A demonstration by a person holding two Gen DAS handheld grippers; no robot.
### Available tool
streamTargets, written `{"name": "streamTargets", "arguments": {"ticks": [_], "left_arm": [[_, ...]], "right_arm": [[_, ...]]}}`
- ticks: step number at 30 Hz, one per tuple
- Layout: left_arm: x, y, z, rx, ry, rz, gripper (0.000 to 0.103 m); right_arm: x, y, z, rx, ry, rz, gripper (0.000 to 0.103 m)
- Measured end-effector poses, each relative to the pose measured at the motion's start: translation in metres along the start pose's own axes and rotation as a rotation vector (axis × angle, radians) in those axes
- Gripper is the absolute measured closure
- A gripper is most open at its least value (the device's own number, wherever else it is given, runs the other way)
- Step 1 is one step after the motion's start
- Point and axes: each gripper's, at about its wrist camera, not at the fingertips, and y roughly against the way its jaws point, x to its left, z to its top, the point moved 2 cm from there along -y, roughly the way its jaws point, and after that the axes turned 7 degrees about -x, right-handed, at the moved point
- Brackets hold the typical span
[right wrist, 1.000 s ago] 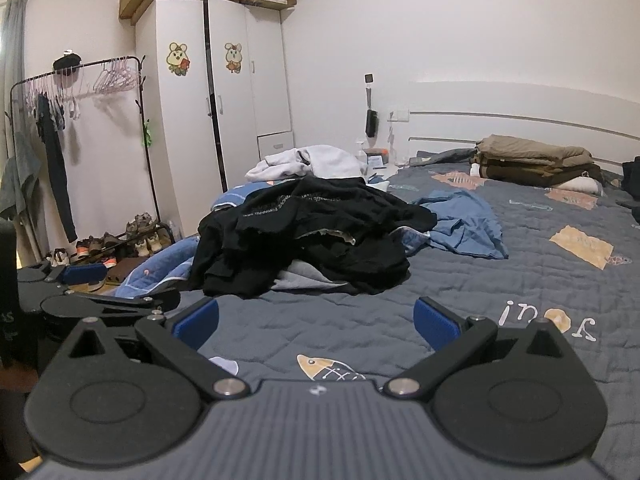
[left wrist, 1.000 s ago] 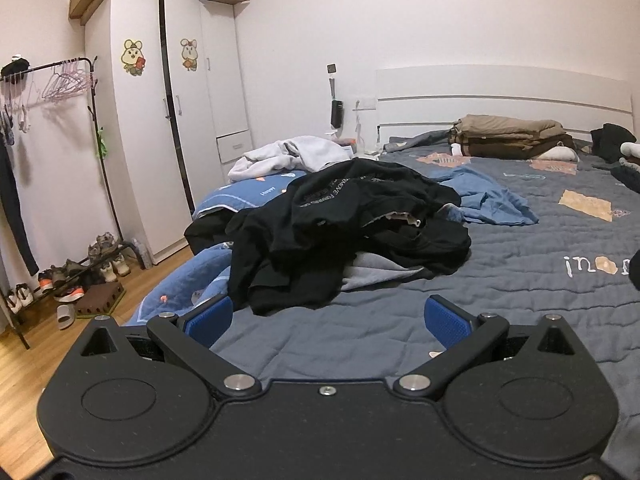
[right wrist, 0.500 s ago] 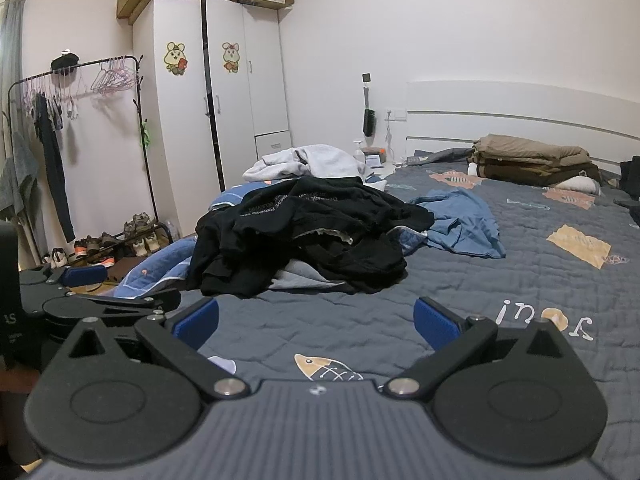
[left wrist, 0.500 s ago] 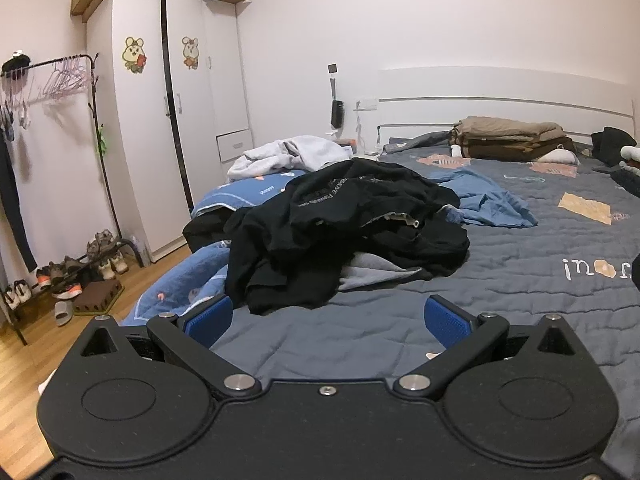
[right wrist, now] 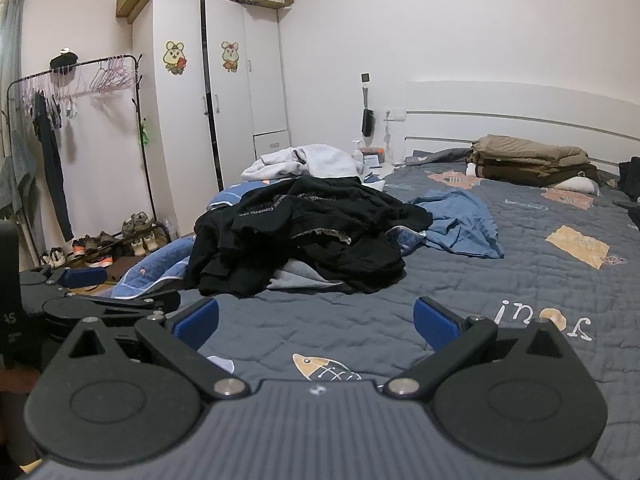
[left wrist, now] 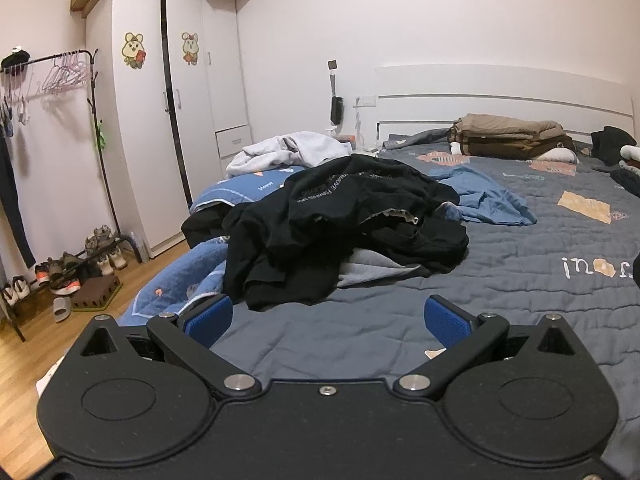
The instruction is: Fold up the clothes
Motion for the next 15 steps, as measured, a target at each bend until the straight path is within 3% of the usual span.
{"name": "streamTargets", "arguments": {"ticks": [6, 11, 15], "left_arm": [[-0.0018, 0.0009, 0.0001, -0.009, -0.010, -0.006, 0.000], [-0.0072, 0.0050, 0.0029, -0.062, -0.056, 0.008, 0.000], [-0.0050, 0.0066, 0.0049, -0.075, -0.027, -0.010, 0.000]], "right_arm": [[-0.0013, -0.0010, -0.0011, 0.002, -0.004, -0.009, 0.000], [-0.0015, -0.0003, -0.0023, -0.002, -0.009, -0.017, 0.000], [-0.0008, -0.0004, -0.0032, -0.001, -0.006, -0.016, 0.000]]}}
